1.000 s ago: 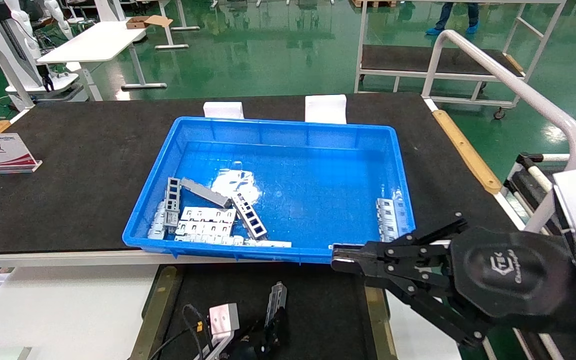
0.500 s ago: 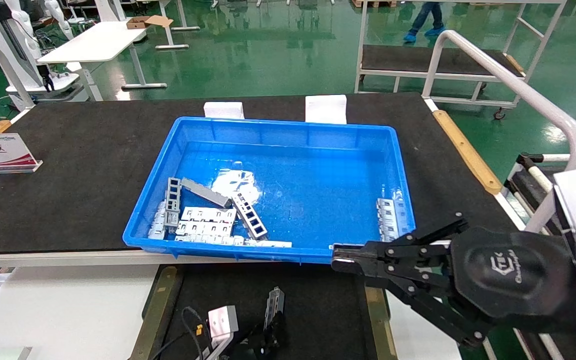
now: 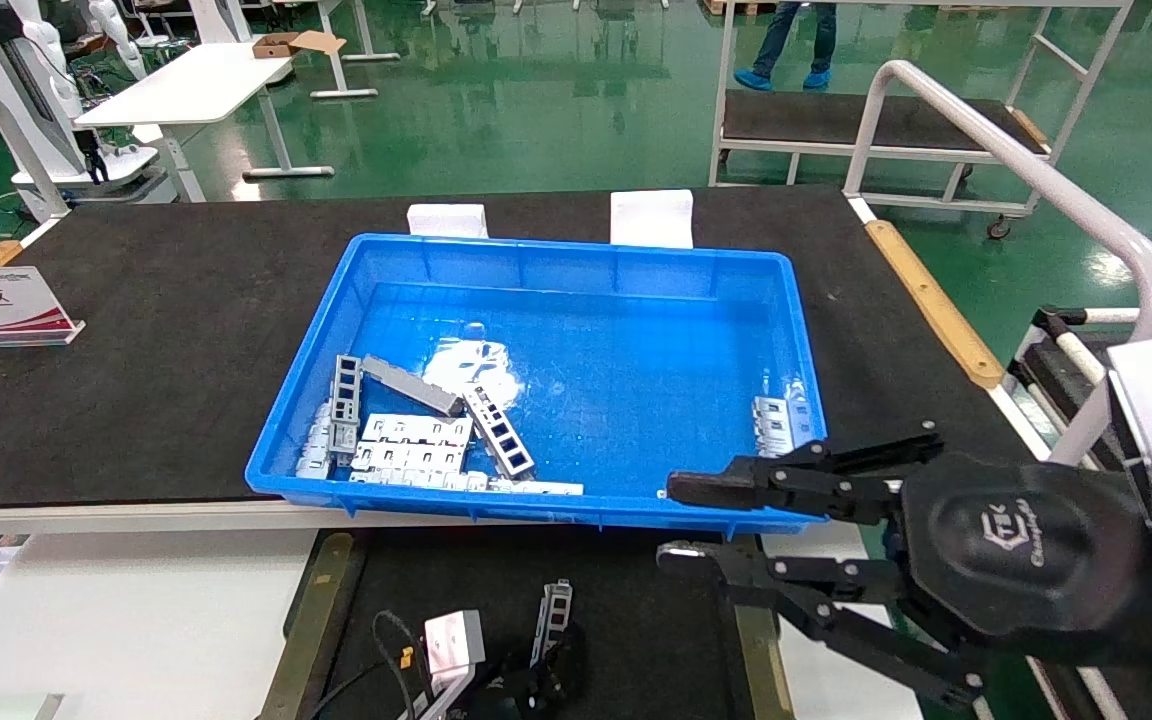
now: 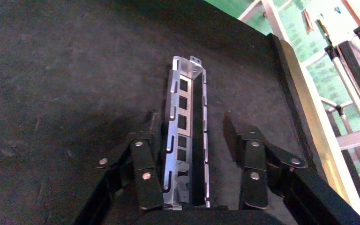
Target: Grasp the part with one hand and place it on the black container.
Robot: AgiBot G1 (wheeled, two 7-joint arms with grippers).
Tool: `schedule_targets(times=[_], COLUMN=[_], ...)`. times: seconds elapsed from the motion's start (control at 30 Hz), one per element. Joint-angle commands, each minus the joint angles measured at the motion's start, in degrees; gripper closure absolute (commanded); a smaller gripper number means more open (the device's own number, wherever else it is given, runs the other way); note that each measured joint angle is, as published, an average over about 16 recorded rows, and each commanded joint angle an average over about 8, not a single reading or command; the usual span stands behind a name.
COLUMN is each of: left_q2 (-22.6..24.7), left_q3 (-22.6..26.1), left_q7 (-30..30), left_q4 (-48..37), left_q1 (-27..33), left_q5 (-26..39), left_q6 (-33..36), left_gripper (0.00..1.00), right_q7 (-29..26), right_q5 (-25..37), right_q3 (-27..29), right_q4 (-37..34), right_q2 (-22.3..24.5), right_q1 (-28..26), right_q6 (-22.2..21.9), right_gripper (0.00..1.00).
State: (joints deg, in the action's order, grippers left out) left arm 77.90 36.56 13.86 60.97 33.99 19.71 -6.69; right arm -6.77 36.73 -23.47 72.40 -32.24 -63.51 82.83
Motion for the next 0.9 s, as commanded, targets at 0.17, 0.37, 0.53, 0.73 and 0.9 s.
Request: schedule_targets(times=[0.17,0.37,0.53,0.73,0.9], left_q2=[-0.38,-1.48,-3.89,-9.01,-14.26], left_q3=[-0.82,-3.35,-3.11,-0.01,2.81], left_q7=[-0.18,1.37,2.18,1.39,0.26], left_q4=[0.65,0.89,0.42,0.52,1.56], left_q1=[-0.68,-2.39,-3.2,-2.81,-1.82], left_q5=[3.44,6.42,7.43,8.39,9.86], left_q6=[1.65,7.52,14.85,23.26,28.77], left_gripper=[0.0,0.0,0.0,0.0,0.0], right_q7=[0.0,0.0,0.0,0.0,0.0], right_q5=[0.0,0.0,0.0,0.0,0.0], right_q3=[0.0,0.0,0.0,-0.01,-0.01], right_q4=[0.0,0.0,0.0,0.0,0.0], right_q2=[0.0,0.0,0.0,0.0,0.0], right_q1=[0.0,0.0,0.0,0.0,0.0], right_q6=[0.0,0.0,0.0,0.0,0.0], right_gripper=[0.0,0.0,0.0,0.0,0.0])
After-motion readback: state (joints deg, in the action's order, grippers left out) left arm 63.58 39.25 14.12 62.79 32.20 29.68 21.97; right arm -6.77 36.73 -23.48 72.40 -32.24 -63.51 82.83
